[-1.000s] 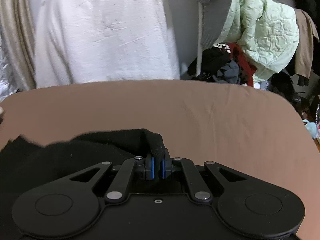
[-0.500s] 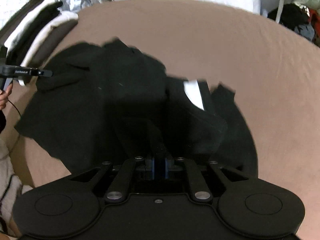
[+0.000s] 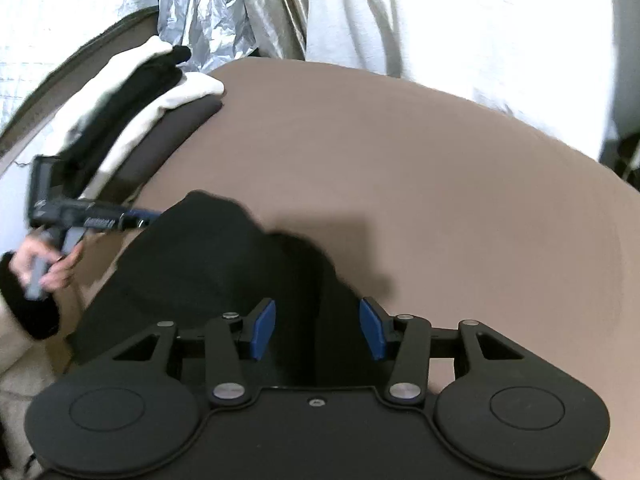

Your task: Fold clothes

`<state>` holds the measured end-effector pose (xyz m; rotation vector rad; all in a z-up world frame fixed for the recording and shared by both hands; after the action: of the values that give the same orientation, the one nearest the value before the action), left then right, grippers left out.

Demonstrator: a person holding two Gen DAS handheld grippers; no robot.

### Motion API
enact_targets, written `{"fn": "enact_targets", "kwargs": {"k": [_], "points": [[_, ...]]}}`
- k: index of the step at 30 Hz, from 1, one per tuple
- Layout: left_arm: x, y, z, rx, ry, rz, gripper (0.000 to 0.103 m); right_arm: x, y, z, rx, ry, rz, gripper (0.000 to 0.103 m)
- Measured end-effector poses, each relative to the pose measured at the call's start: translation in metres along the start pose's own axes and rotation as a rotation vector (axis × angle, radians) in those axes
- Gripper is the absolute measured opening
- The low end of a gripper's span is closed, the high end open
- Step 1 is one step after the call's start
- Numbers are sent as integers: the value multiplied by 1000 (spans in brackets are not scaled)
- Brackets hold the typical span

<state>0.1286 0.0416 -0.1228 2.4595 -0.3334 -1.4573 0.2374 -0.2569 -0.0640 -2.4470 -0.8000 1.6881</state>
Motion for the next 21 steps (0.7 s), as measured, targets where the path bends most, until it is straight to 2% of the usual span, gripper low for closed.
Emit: {"fn": "enact_targets", "kwargs": {"k": [3,5,6,7,9,14,16,20,21], "points": [[-3,3,3,24,13,-13,29,33,1,-27,20,-13,-9,53],[-4,0,3,18,17,-5,29,60,1,-28,20,-42,89,52],[-5,-2,3,13,19,0,29,70,0,-28,1,-54,140,37],[-6,-1,3,13,24,11,29,72,-2,-27,-33,-50,163,9],[-9,1,3,19,37,40,29,67,-8,-26,-83,-3,211,9],[-18,8,4,33,71,112,30,10,-27,-29,-136,158,357,8],[-15,12,3,52,74,134,45,-14,-28,-31,-125,215,396,7],[18,19,-6,42,-10,131,61,-53,-31,-31,-111,287,440,7],[26,20,-9,38,-33,130,71,-59,-33,-30,-116,297,454,7]]}}
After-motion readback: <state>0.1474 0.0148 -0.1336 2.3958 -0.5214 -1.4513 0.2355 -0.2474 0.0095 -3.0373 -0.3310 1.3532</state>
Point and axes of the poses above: each gripper's, at about its wrist camera, not at the fingertips, and x roughly the way its jaws point, y to its right, z to its underside, the point moved 2 cm from there along x, roughly the way its jaws point, and after that the axes turned 9 degrees about -y, right-handed, at the moved point
